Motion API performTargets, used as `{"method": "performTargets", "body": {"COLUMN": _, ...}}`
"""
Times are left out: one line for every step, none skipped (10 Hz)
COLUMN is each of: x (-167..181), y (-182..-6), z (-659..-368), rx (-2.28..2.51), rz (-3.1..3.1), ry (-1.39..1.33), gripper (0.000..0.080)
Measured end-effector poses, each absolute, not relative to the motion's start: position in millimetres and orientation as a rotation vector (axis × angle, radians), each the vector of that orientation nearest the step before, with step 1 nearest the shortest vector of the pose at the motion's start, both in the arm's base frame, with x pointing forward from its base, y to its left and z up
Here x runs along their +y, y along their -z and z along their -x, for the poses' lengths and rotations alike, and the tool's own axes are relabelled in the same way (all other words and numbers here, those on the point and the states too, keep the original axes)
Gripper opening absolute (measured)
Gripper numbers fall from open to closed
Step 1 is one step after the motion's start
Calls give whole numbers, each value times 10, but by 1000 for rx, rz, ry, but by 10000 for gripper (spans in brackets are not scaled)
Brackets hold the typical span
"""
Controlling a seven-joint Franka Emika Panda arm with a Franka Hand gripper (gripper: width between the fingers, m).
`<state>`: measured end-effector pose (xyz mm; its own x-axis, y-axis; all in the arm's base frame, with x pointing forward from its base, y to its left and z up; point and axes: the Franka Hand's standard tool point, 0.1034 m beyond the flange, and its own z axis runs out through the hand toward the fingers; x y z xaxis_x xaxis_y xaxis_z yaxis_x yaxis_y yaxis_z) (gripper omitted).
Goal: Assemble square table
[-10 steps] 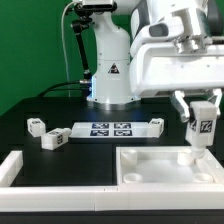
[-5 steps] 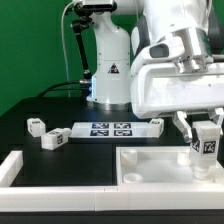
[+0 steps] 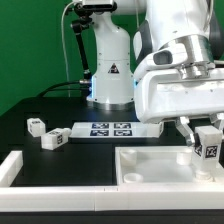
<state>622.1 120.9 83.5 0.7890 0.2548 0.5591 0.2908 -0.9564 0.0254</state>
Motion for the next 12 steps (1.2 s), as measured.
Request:
{"method": "performTargets", "body": {"x": 1206, "y": -796, "z": -6209, "rx": -446, "rz": 2913, "ry": 893, "gripper": 291}}
{"method": "performTargets", "body": {"x": 1206, "y": -748, "z": -6192, "rx": -448, "rz": 2916, "ry": 884, "gripper": 291}}
{"method": "performTargets", "body": {"x": 1205, "y": -729, "z": -6186, "rx": -450, "rz": 2916, "ry": 884, "gripper": 291}}
{"method": "performTargets", "body": {"x": 1207, "y": -728, "z": -6184, "rx": -462, "rz": 2916, "ry": 885, "gripper": 291}}
{"method": "performTargets", "body": {"x": 1208, "y": -728, "z": -6184, "rx": -472, "rz": 2916, "ry": 886, "gripper": 291}}
{"method": "performTargets", "body": {"x": 1207, "y": -727, "z": -6184, "rx": -474, "rz": 2916, "ry": 886, "gripper": 292}}
{"method": "performTargets", "body": {"x": 1207, "y": -726, "z": -6184, "rx": -477, "rz": 2916, "ry": 886, "gripper": 292}}
{"method": "performTargets", "body": {"x": 1207, "y": -726, "z": -6184, "rx": -480, "rz": 2916, "ry": 886, "gripper": 482}}
{"method": "performTargets", "body": {"x": 1207, "y": -726, "z": -6184, "rx": -483, "rz": 2916, "ry": 886, "gripper": 612}}
{"method": "performTargets", "body": {"x": 1207, "y": -725, "z": -6183, "rx": -485, "rz": 2916, "ry": 886, "gripper": 612}}
{"method": "performTargets", "body": {"x": 1207, "y": -725, "z": -6183, "rx": -489, "rz": 2916, "ry": 886, "gripper": 638}}
{"method": "performTargets", "body": {"x": 1206, "y": -724, "z": -6183, "rx": -493, "rz": 2916, "ry": 887, "gripper": 638}}
